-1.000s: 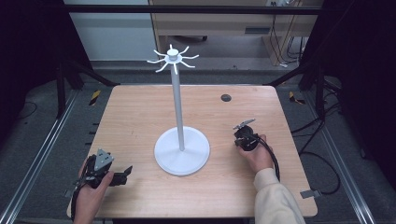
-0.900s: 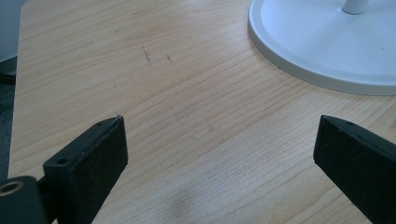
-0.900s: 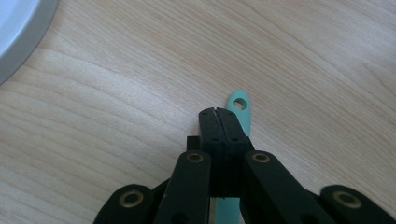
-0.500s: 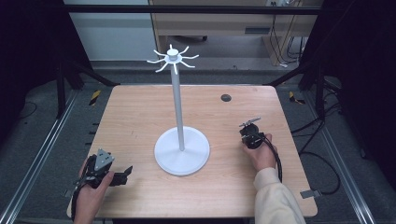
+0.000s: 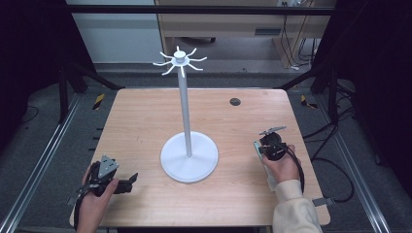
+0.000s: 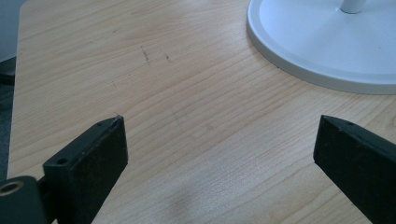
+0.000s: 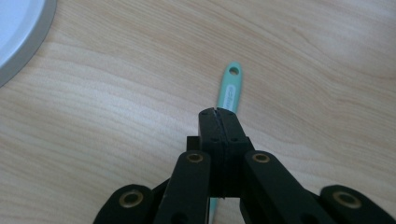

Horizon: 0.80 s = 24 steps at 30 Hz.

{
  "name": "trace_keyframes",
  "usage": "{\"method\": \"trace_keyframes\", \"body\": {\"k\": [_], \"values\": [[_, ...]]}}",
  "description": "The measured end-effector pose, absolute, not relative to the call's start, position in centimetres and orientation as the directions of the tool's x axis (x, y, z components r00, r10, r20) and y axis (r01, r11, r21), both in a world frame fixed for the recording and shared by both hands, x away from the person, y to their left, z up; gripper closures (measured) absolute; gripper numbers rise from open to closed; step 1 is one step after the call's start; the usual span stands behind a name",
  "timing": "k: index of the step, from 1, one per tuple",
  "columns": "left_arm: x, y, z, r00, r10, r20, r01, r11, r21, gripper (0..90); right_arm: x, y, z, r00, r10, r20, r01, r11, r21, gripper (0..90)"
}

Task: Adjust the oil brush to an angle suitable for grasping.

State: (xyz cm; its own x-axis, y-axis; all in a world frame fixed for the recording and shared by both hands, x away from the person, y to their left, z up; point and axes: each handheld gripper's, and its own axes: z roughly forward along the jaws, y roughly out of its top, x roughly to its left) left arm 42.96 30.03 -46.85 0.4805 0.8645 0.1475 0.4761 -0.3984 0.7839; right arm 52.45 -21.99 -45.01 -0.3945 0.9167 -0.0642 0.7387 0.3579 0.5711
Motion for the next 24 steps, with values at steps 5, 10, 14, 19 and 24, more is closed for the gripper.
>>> {"method": "trace_keyframes", "body": {"k": [5,10,14,19,24], "values": [[42.9,30.0,-46.9,0.478,0.867,0.145,0.48,-0.395,0.783,2.5,51.6,-22.3,-45.0,-0.385,0.921,-0.049,0.749,0.344,0.567,88.7],[42.5,29.9,-46.9,0.473,0.868,0.152,0.479,-0.398,0.783,2.5,50.4,-22.2,-45.0,-0.387,0.92,-0.058,0.759,0.353,0.547,80.3],[42.6,29.8,-47.2,0.471,0.87,0.143,0.488,-0.393,0.78,2.5,50.2,-22.1,-45.1,-0.386,0.921,-0.057,0.771,0.355,0.529,71.7],[42.5,29.4,-47.0,0.451,0.874,0.18,0.472,-0.404,0.784,2.4,50.2,-22.1,-45.1,-0.363,0.93,-0.06,0.787,0.341,0.514,62.8],[42.7,28.8,-47.3,0.46,0.867,0.191,0.468,-0.419,0.778,2.2,50.1,-22.0,-45.1,-0.365,0.93,-0.05,0.804,0.342,0.486,57.5]]}}
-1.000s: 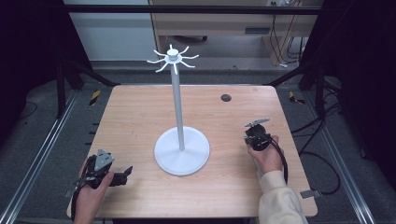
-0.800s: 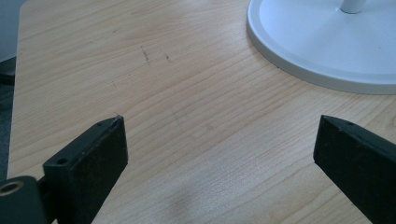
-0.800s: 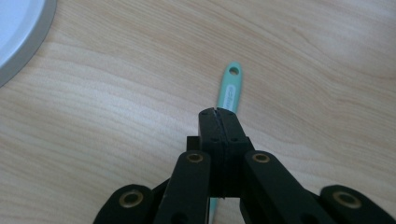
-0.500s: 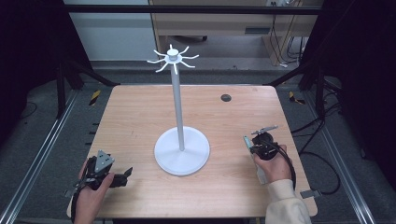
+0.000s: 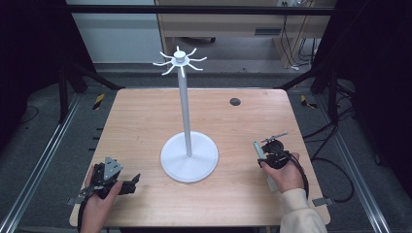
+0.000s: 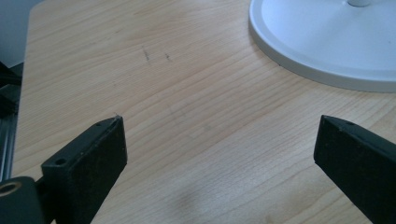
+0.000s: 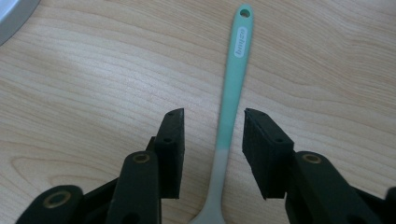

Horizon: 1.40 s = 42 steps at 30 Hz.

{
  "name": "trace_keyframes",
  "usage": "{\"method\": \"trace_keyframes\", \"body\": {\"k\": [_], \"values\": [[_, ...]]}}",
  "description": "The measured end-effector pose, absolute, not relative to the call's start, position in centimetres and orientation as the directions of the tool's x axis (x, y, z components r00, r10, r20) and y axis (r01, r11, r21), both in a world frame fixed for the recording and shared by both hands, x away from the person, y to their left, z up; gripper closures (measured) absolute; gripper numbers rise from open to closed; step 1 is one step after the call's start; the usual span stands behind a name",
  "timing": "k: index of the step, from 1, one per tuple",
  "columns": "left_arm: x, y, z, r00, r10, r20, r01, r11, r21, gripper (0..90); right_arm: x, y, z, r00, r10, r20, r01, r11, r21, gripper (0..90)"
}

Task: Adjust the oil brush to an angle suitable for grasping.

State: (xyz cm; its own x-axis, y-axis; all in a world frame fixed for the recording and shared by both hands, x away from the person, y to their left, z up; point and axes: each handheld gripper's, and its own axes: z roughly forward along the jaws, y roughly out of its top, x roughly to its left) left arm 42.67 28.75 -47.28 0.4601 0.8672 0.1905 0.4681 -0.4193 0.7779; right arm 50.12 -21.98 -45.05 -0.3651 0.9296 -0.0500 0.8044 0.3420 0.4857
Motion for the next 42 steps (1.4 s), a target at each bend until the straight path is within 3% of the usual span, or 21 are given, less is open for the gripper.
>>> {"method": "trace_keyframes", "body": {"k": [9,21,42], "values": [[42.4,27.3,-47.4,0.543,0.814,0.204,0.45,-0.488,0.748,2.2,51.0,-22.1,-44.5,-0.348,0.936,-0.055,0.844,0.338,0.418,55.2],[42.6,27.5,-47.5,0.538,0.822,0.186,0.465,-0.474,0.748,2.2,52.8,-22.4,-45.5,-0.337,0.941,-0.038,0.888,0.331,0.319,62.4],[42.4,27.7,-47.5,0.539,0.823,0.178,0.471,-0.47,0.747,2.2,53.0,-22.1,-46.3,-0.331,0.943,-0.023,0.909,0.325,0.261,76.6]]}}
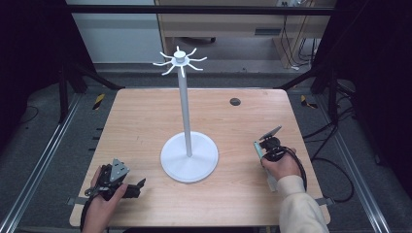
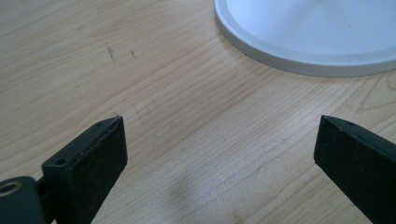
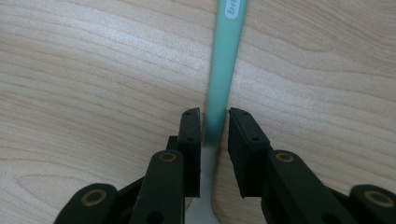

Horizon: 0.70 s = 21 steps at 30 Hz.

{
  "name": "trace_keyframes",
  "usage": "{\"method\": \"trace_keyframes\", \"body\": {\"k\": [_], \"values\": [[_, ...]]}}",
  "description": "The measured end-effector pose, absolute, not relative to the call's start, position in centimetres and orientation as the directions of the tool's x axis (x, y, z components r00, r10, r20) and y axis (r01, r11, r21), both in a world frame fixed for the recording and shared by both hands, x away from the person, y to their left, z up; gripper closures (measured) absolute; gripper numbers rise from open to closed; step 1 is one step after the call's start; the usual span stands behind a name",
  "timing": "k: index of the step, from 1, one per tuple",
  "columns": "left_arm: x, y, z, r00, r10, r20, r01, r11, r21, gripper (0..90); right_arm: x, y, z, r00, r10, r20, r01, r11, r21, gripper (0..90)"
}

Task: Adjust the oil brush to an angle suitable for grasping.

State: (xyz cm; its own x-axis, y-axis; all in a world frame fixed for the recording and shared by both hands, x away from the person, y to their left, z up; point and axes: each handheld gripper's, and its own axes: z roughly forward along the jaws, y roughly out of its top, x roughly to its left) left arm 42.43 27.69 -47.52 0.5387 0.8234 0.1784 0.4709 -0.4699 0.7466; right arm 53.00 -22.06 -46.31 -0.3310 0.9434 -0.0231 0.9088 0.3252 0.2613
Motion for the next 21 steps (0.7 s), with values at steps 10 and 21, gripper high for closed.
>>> {"method": "trace_keyframes", "body": {"k": [10,21], "values": [[42.41,27.63,-47.53,0.541,0.822,0.178,0.472,-0.472,0.745,2.2,52.99,-22.16,-46.6,-0.335,0.942,-0.014,0.908,0.327,0.262,79.9],[42.27,27.44,-47.35,0.558,0.811,0.178,0.449,-0.475,0.756,2.2,53.11,-22.41,-46.56,-0.327,0.945,-0.007,0.913,0.317,0.256,82.5]]}}
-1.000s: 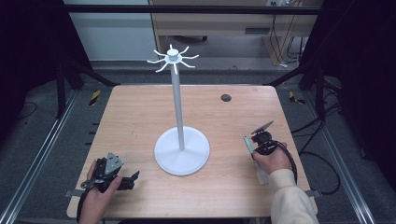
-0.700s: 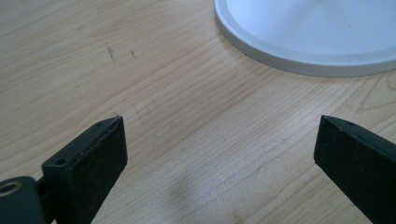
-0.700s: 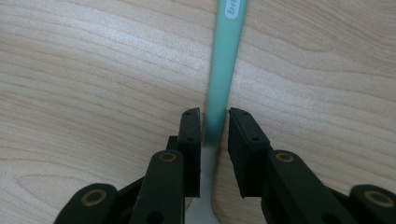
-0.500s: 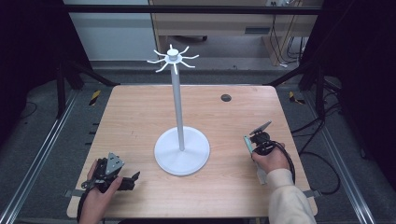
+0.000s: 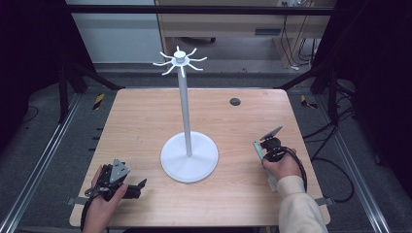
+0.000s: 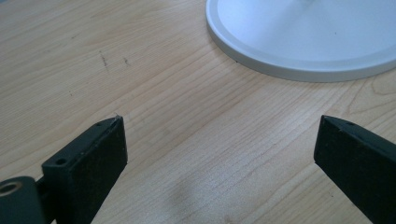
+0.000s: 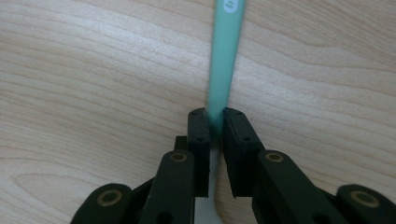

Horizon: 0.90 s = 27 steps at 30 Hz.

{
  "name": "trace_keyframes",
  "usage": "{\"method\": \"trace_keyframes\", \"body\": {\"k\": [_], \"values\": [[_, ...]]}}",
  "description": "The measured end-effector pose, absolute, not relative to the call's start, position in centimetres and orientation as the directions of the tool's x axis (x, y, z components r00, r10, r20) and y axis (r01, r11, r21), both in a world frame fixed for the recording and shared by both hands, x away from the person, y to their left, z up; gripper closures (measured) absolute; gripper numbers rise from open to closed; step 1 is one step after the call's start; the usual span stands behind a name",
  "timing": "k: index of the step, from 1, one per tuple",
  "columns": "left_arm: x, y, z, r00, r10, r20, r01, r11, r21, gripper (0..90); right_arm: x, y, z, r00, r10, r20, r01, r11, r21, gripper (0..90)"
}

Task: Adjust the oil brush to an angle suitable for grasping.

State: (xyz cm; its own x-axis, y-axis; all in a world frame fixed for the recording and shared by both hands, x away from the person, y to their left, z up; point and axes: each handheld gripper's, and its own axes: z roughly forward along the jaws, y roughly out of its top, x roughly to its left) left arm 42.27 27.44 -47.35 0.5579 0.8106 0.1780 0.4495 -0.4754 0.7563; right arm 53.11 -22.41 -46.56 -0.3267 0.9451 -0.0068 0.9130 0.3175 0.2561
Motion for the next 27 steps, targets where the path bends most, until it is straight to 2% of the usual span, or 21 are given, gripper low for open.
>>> {"method": "trace_keyframes", "body": {"k": [8,14,27], "values": [[42.2,27.5,-47.1,0.555,0.812,0.177,0.432,-0.464,0.773,2.2,52.8,-23.3,-45.8,-0.324,0.946,0.027,0.907,0.302,0.292,82.8],[42.2,27.7,-47.2,0.544,0.82,0.175,0.441,-0.458,0.772,2.2,52.4,-23.2,-43.2,-0.348,0.936,0.061,0.859,0.292,0.421,82.8],[42.2,28.2,-47.0,0.519,0.838,0.169,0.447,-0.434,0.782,2.2,52.4,-19.7,-37.7,-0.444,0.888,0.117,0.711,0.27,0.65,82.7]]}}
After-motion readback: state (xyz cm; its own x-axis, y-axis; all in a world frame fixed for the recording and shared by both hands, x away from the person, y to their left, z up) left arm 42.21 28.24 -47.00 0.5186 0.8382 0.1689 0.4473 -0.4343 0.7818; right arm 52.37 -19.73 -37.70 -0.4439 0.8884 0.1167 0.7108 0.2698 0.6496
